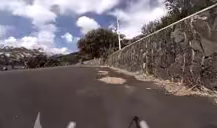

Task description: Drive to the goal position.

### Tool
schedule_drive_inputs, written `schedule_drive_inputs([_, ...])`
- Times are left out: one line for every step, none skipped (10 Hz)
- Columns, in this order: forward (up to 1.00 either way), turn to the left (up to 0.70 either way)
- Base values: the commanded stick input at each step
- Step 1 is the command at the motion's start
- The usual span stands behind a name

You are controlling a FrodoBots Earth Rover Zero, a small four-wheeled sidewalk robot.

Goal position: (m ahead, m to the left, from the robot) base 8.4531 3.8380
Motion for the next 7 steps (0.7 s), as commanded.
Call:
schedule_drive_inputs([0.5, 0.0])
schedule_drive_inputs([0.5, 0.0])
schedule_drive_inputs([0.5, 0.0])
schedule_drive_inputs([0.5, 0.0])
schedule_drive_inputs([0.5, 0.0])
schedule_drive_inputs([0.5, 0.0])
schedule_drive_inputs([0.5, 0.0])
